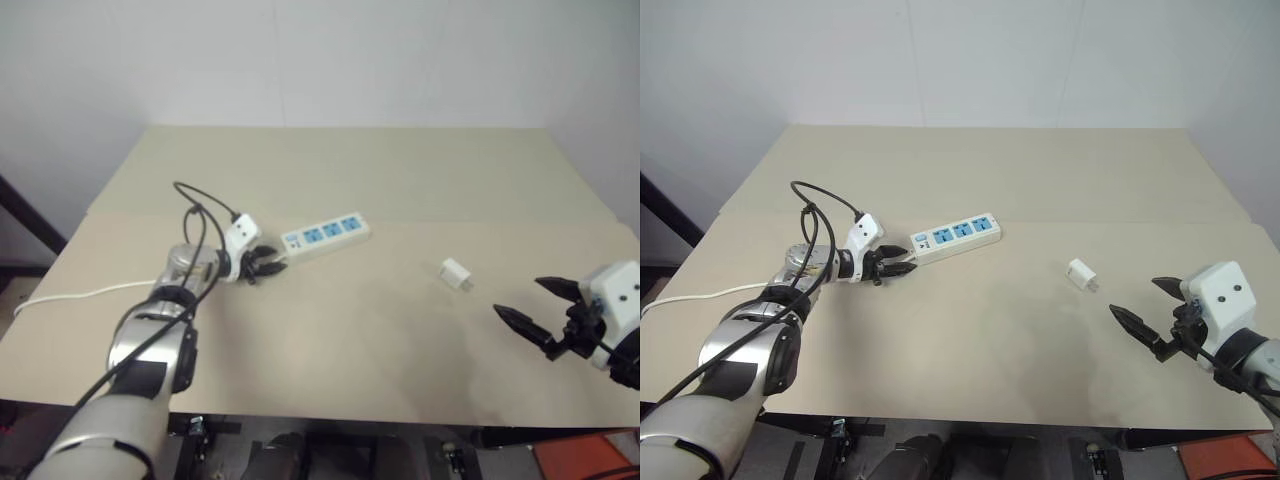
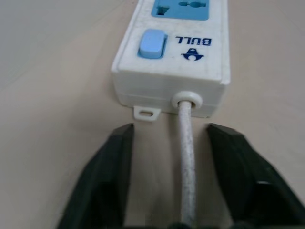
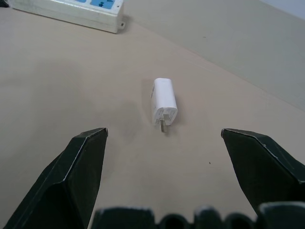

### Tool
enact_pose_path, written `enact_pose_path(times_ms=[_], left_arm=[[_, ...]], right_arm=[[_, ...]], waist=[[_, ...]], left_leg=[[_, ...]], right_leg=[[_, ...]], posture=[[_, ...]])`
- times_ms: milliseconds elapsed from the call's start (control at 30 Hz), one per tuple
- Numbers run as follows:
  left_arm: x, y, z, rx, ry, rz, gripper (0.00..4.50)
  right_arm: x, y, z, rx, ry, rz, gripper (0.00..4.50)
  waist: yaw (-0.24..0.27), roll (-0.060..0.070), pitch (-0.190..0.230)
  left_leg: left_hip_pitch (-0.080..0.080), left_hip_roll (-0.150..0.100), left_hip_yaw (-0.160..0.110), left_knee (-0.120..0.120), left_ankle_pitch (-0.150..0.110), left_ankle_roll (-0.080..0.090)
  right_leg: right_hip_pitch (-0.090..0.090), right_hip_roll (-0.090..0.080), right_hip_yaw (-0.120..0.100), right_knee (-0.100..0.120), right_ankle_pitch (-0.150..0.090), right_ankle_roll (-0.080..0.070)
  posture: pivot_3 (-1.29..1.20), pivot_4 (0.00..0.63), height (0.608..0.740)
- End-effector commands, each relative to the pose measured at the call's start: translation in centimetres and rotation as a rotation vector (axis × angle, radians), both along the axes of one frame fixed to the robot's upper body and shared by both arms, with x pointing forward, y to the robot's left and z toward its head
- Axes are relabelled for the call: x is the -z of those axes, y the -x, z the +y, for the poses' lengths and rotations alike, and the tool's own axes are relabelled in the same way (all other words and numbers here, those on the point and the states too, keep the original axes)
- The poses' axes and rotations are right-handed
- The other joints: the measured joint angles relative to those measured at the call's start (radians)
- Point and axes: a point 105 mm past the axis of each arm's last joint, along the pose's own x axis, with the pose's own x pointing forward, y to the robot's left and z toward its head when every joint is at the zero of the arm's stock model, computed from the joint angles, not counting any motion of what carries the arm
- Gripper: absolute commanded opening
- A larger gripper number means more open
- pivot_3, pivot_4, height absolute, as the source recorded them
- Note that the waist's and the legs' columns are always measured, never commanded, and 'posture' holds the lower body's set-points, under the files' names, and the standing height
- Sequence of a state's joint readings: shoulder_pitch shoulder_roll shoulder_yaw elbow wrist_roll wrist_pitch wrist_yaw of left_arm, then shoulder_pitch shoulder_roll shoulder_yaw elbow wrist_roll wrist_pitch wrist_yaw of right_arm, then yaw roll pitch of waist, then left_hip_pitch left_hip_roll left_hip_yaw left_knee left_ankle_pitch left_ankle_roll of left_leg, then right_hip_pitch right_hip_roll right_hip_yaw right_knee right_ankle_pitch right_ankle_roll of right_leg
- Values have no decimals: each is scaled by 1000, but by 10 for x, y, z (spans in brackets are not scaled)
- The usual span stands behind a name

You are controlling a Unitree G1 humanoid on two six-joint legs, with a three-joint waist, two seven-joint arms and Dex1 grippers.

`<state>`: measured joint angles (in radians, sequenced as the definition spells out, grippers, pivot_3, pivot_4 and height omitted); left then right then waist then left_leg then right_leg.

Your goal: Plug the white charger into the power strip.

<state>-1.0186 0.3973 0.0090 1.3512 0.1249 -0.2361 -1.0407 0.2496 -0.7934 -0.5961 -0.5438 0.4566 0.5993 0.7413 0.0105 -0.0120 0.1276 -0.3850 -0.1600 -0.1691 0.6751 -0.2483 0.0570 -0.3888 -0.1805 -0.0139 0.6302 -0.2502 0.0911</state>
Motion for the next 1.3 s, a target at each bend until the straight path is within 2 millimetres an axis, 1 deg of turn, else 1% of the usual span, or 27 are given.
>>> enact_pose_path(times_ms=[33, 133, 167, 233, 367, 433, 567, 667, 833, 1033, 1100, 1167, 1233, 1267, 1300], left_arm=[[-2, -1, 1, 9, -22, 8, 1095], [-2, 3, -2, 47, -18, 18, 161], [-2, 3, -2, 55, -27, 11, 14], [-1, 3, -1, 60, -53, -7, 14], [1, 12, -6, 178, -123, -31, 14], [-2, 13, -10, 220, -131, -49, 14], [-10, 17, -14, 285, -107, -60, 14], [-9, 26, -14, 348, -86, -28, 14], [-10, 37, -23, 436, -25, -23, 14], [-9, 51, -27, 513, -1, 10, 14], [-7, 54, -28, 516, 11, -2, 14], [-7, 50, -29, 473, 31, -35, 14], [-8, 56, -29, 505, 83, -48, 673], [-7, 60, -29, 530, 96, -55, 809], [-5, 63, -28, 542, 100, -63, 1136]], right_arm=[[-10, 0, 6, -15, 8, -42, 4500], [-10, -2, 6, -17, 7, -43, 4500], [-10, -3, 6, -18, 5, -43, 4500], [-10, -3, 7, -19, 3, -43, 4500], [-9, -7, 8, -26, 4, -44, 4500], [-8, -9, 9, -29, 4, -45, 4500], [-6, -11, 10, -33, 1, -45, 4500], [-4, -11, 11, -31, -7, -47, 4500], [3, -11, 13, -31, -5, -37, 4500], [3, -16, 13, -35, -16, -40, 4500], [3, -18, 13, -37, -15, -41, 4500], [4, -19, 13, -39, -14, -41, 4500], [4, -20, 14, -42, -16, -42, 4500], [4, -20, 14, -42, -15, -42, 4500], [4, -20, 13, -40, -12, -44, 4500]], waist=[[-1, 0, 0], [-1, 0, 0], [-1, 0, 0], [0, 0, 0], [0, 0, 0], [1, 0, 0], [3, 0, 0], [2, 0, 0], [1, 0, 0], [1, 0, 0], [0, 0, 0], [1, 0, 0], [2, 0, 0], [2, 0, 0], [1, 0, 0]], left_leg=[[0, 0, 0, 0, 0, 0], [0, 0, 0, 0, 0, 0], [0, 0, 1, 0, 0, 0], [0, 0, 1, 0, 0, 0], [0, 0, 1, 0, 0, 0], [0, 0, 1, 0, 0, 0], [-1, 0, 1, 0, 0, 0], [-1, 0, 1, 0, 0, 0], [-1, 0, 1, 0, 0, 0], [-1, 0, 1, 1, 0, 0], [-1, 0, 1, 1, 0, 0], [-1, 0, 1, 1, 0, 0], [-1, 0, 1, 1, 0, 0], [-1, 0, 1, 1, 0, 0], [-1, 0, 1, 1, 0, 0]], right_leg=[[0, 0, 0, 0, 0, 0], [0, 0, 0, 0, 0, 0], [0, 0, 0, 0, 0, 0], [0, 0, 0, 0, 0, 0], [0, 0, 1, 0, 0, 0], [0, 0, 1, 0, 0, 0], [0, 0, 0, -1, 0, 0], [-1, 0, 0, -1, 0, 0], [-1, 0, 0, 0, 0, 0], [-1, 0, 0, -1, 0, 0], [-1, 0, 1, -1, 0, 0], [-1, 0, 1, 0, 0, 0], [-1, 0, 1, -1, 0, 0], [-1, 0, 1, -1, 0, 0], [-1, 0, 1, -1, 0, 0]], posture=[[0, 150, 740], [0, 150, 740], [0, 150, 740], [0, 150, 740], [0, 150, 740], [0, 150, 740], [0, 150, 740], [0, 150, 740], [0, 150, 740], [0, 150, 740], [0, 150, 740], [0, 150, 740], [0, 150, 740], [0, 150, 740], [0, 150, 740]])
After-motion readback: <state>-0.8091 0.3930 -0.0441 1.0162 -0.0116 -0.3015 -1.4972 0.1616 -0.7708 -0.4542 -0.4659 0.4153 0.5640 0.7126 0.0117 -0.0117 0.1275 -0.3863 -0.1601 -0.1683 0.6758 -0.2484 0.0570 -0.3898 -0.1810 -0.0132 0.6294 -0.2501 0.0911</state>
